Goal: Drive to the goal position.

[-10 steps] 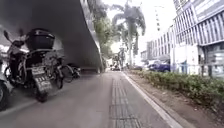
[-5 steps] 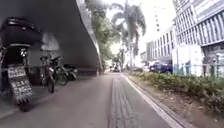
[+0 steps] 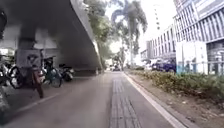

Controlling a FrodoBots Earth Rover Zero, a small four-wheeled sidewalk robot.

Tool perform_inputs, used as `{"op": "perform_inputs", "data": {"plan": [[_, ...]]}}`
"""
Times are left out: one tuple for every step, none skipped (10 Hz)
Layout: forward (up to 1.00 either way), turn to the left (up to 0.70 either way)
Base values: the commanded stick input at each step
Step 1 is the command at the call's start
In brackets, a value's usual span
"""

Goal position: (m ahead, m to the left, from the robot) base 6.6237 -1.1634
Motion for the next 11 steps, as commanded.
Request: {"op": "perform_inputs", "data": {"plan": [[0.70, 0.00], [0.70, 0.00], [0.70, 0.00], [0.70, 0.00], [0.70, 0.00], [0.70, 0.00], [0.70, 0.00], [0.70, 0.00], [0.70, 0.00], [0.70, 0.00], [0.70, 0.00]]}}
